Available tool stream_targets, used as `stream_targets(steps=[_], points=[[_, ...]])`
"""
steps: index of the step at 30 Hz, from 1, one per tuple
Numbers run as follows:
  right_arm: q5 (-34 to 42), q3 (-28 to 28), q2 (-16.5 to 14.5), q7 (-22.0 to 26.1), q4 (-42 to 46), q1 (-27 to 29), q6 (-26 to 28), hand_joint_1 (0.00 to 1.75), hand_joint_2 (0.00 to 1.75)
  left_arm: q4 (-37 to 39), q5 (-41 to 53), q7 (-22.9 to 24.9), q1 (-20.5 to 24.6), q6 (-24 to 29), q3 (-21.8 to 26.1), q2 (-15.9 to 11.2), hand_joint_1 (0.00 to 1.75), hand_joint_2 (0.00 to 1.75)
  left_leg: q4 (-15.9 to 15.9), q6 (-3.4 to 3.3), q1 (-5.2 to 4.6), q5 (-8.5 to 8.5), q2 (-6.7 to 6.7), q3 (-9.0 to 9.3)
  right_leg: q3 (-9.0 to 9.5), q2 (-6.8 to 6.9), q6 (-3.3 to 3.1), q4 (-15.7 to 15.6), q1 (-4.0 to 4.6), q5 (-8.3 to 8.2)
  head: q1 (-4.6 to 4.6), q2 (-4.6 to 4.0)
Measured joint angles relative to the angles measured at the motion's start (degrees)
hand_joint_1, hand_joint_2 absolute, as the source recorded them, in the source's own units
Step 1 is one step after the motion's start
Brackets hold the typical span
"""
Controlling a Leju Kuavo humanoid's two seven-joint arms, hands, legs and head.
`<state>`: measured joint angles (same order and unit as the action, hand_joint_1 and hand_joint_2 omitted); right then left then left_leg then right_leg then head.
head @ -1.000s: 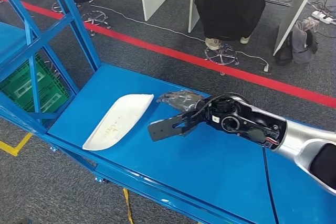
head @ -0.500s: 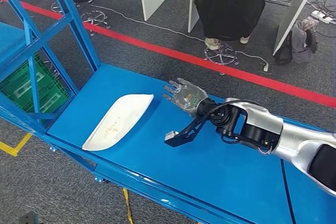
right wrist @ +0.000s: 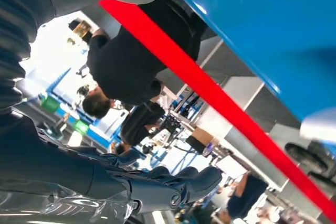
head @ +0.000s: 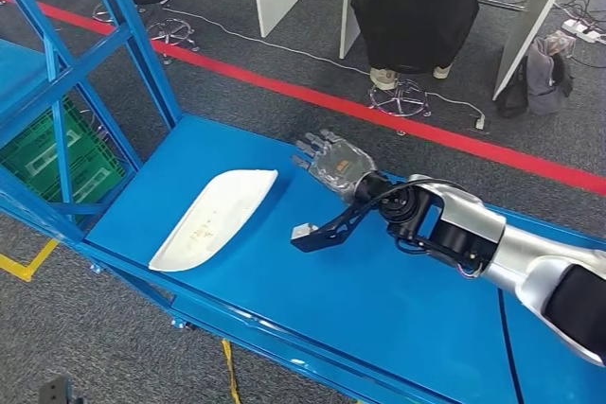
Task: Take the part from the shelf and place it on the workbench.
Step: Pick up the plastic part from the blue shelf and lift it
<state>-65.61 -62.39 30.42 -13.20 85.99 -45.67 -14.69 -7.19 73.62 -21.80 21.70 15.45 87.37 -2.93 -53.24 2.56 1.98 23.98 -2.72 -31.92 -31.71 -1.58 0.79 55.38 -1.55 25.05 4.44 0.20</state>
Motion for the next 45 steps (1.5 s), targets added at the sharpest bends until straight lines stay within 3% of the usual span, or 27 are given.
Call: stream_targets(steps=[5,11,19,39,45], points=[[1.8,2.2,-2.0,-0.6,-2.0,-0.1,4.1,0.0,1.75,0.0,0.3,0.1,0.1,0.0,0.0,0.2,0.0,0.0,0.0,0.0,0.0,0.0,0.0,0.0,0.0,0.0,0.0,0.0,0.0,0.0,0.0,0.0],[3.5,4.1,-3.7,-0.8,-3.0,-0.1,4.9,0.0,1.75,0.0,0.4,0.1,0.2,0.0,0.0,0.3,0.0,0.0,0.0,0.0,0.0,0.0,-0.02,-0.01,0.0,0.02,0.0,0.0,0.0,0.0,0.01,0.0],[12.5,6.8,-6.1,-0.8,-3.9,-0.3,6.8,0.0,1.75,0.0,0.5,0.1,0.2,0.0,0.0,0.3,0.0,0.0,0.0,0.0,0.0,0.0,-0.02,-0.01,0.0,0.02,0.0,0.0,0.0,0.0,-0.01,0.0],[13.4,8.3,-8.7,-0.6,-5.5,-1.1,7.3,0.0,1.75,0.0,0.8,0.2,0.2,0.0,0.0,0.2,0.0,0.0,0.0,0.0,0.0,0.0,-0.03,-0.02,0.0,0.03,0.0,0.0,0.0,0.0,0.0,0.0],[15.6,8.2,-10.2,1.6,-7.5,-1.8,8.0,0.0,1.75,0.0,2.2,1.0,0.5,0.0,0.0,0.3,0.0,0.0,0.0,0.0,0.0,0.0,-0.03,-0.04,0.01,0.03,0.0,0.0,0.0,0.0,0.01,0.0]])
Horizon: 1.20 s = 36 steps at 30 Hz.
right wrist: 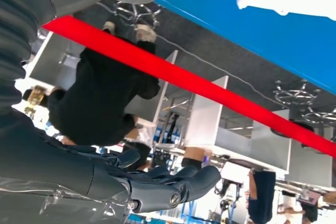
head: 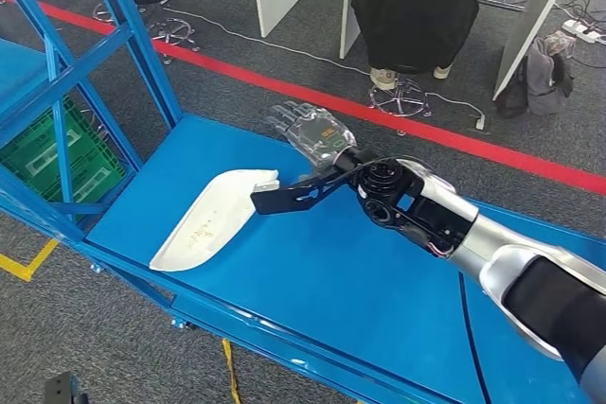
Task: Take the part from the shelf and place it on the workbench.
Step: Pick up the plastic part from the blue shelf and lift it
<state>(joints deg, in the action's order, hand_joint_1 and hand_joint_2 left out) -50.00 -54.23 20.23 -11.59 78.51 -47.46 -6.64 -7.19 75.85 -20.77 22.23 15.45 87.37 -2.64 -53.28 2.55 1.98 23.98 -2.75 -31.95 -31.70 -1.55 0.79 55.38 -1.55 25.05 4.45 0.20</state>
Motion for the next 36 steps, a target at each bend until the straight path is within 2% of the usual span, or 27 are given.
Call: stream_targets(steps=[8,15,28,36], points=[[2.5,-1.4,-4.9,5.5,-7.8,-2.0,2.3,0.0,1.75,0.0,1.5,0.8,0.9,0.5,0.0,0.4,0.0,0.0,0.0,0.0,0.01,-0.01,-0.01,-0.01,0.0,0.0,0.0,0.0,0.01,0.0,0.0,0.0],[2.7,-3.4,-9.1,6.5,-14.8,-2.9,3.2,0.0,1.75,0.0,1.8,0.8,1.0,0.5,0.0,0.6,0.0,0.0,0.0,0.0,0.0,-0.01,-0.02,-0.03,-0.01,0.01,0.0,0.0,0.01,0.0,0.0,0.0],[3.7,-5.6,-14.0,8.2,-25.1,-5.3,5.4,0.0,1.75,0.0,3.1,1.1,1.3,0.5,0.0,1.0,0.0,0.0,0.0,0.0,0.0,-0.01,-0.01,-0.01,-0.02,0.0,0.0,0.0,0.01,0.0,0.0,0.0],[5.5,-6.8,-16.4,9.9,-28.8,-5.5,4.2,0.0,1.75,0.0,4.2,1.4,1.7,0.5,0.0,1.3,0.0,0.0,0.0,0.0,0.0,-0.01,-0.01,-0.01,-0.03,0.0,0.0,0.0,0.01,0.0,0.0,0.0]])
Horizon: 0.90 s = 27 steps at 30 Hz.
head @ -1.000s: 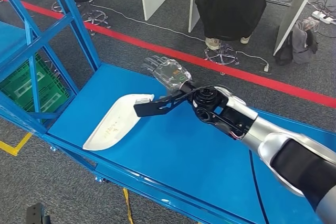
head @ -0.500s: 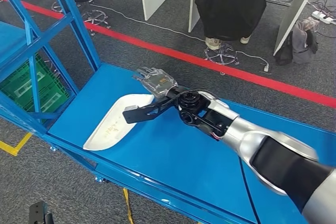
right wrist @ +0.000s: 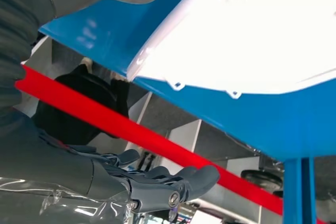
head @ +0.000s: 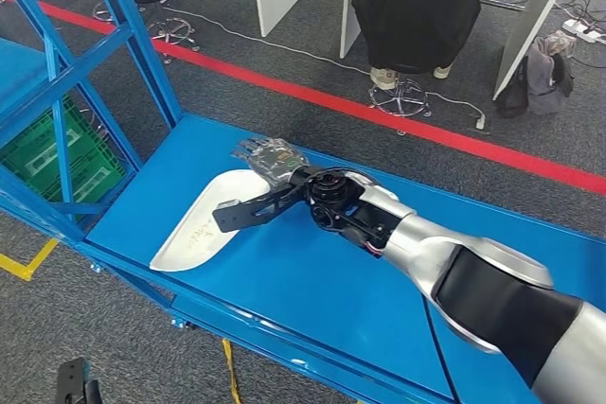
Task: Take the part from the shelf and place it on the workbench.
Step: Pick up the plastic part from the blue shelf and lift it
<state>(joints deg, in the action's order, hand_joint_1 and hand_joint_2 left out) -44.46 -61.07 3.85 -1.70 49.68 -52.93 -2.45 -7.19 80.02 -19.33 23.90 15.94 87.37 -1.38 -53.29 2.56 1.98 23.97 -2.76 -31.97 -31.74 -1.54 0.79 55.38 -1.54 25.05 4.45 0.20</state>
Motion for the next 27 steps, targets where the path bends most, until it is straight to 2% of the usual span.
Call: stream_targets(steps=[17,27], points=[[0.3,-2.5,-3.5,2.8,-6.6,0.0,-1.0,0.0,1.75,0.0,2.0,0.7,0.7,0.0,0.0,0.5,0.0,0.0,0.0,0.0,0.0,0.0,0.0,0.0,-0.01,0.0,0.0,0.0,0.0,0.0,0.0,0.0],[-3.8,-4.6,-5.9,4.2,-12.3,0.0,0.7,0.0,1.75,0.0,3.2,0.9,1.3,0.0,0.0,1.0,0.0,0.0,0.0,0.0,0.0,0.0,0.01,0.0,-0.02,-0.01,0.0,0.0,0.0,0.0,0.01,0.0]])
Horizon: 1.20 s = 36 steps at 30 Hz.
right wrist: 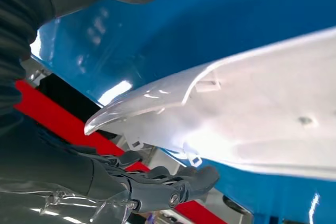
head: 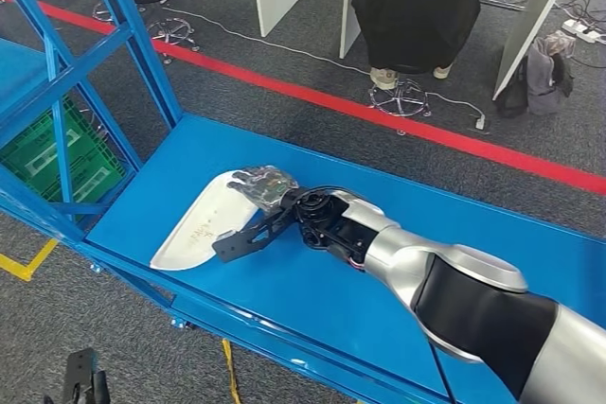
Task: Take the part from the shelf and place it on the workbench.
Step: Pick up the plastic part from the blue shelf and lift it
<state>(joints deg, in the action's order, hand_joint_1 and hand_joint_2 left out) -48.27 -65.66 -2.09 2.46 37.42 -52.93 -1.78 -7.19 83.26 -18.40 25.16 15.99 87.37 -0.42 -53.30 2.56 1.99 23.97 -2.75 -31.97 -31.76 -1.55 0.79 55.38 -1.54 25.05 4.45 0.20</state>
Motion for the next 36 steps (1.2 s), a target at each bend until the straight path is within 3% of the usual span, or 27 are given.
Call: stream_targets(steps=[33,36], points=[[-8.0,-2.9,-1.5,-4.3,-9.8,-3.1,5.6,0.03,1.75,0.0,2.3,0.5,0.6,0.3,0.0,1.1,0.0,0.0,-0.1,0.0,0.0,0.0,0.01,0.04,0.07,-0.01,0.02,0.0,0.0,-0.02,-0.01,0.0],[-8.3,-3.1,-1.5,-4.4,-10.1,-3.1,5.9,1.31,1.75,0.0,2.3,0.5,0.6,0.4,0.0,1.1,0.0,0.0,-0.1,0.0,0.0,0.0,0.01,0.04,0.07,-0.01,0.02,0.0,0.0,-0.02,-0.01,0.0]])
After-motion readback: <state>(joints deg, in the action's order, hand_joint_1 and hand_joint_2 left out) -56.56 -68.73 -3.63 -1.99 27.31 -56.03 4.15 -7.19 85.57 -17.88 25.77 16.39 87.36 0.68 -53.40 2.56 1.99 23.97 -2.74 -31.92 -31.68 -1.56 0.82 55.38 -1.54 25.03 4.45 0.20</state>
